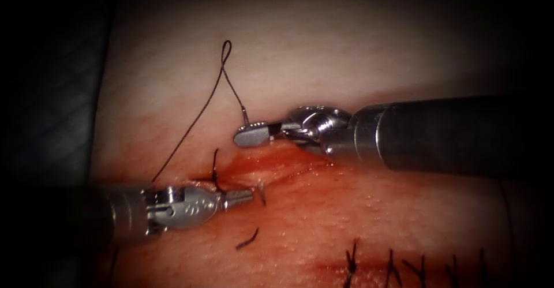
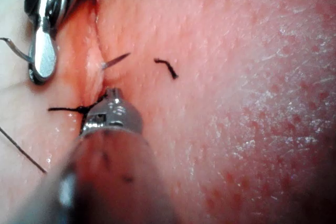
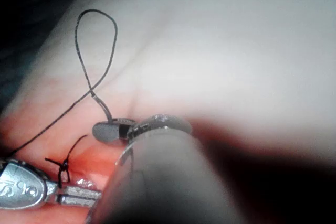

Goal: Wound Closure
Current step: Pierce the needle through the top half of the wound.

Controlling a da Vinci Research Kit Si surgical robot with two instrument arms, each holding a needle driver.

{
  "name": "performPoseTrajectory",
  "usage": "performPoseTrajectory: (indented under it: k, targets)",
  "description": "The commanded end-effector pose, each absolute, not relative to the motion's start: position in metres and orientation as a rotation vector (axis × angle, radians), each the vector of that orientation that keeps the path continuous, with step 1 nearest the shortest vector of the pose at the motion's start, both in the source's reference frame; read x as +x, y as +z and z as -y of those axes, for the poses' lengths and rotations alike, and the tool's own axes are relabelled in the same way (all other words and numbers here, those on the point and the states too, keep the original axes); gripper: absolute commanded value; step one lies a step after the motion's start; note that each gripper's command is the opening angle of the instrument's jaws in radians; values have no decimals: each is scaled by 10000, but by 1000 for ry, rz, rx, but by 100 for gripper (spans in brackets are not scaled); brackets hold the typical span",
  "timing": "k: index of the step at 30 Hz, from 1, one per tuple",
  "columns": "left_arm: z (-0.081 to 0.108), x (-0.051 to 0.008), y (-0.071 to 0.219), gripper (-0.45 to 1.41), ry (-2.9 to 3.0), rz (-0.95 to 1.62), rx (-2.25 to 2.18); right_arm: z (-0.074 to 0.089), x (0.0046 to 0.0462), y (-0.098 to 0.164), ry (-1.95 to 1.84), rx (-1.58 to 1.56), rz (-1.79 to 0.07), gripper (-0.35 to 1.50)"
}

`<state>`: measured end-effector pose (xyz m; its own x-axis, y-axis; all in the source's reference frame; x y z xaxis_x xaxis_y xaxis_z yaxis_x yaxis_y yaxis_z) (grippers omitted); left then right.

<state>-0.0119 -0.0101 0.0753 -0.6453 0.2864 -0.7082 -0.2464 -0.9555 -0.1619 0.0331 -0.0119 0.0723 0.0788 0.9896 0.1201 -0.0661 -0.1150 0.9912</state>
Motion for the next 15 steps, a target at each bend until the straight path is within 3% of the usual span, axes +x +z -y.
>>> performPoseTrajectory:
  k: [1,6,7,9,10,11,15]
  targets:
    - [102,-125,759,-45,2609,73,-1138,117,334,728,1280,1306,-1030,-35]
    - [101,-126,759,-45,2608,73,-1137,101,334,727,1445,1387,-993,-35]
    - [102,-126,759,-45,2608,73,-1136,96,334,728,1423,1354,-1059,-35]
    - [102,-126,758,-45,2608,72,-1136,85,335,729,1336,1242,-1213,59]
    - [102,-126,758,-45,2608,72,-1136,82,336,730,1305,1191,-1251,79]
    - [102,-126,757,-45,2608,72,-1135,75,337,732,1279,1116,-1282,94]
    - [102,-126,757,-45,2608,73,-1135,67,336,737,1209,962,-1323,94]
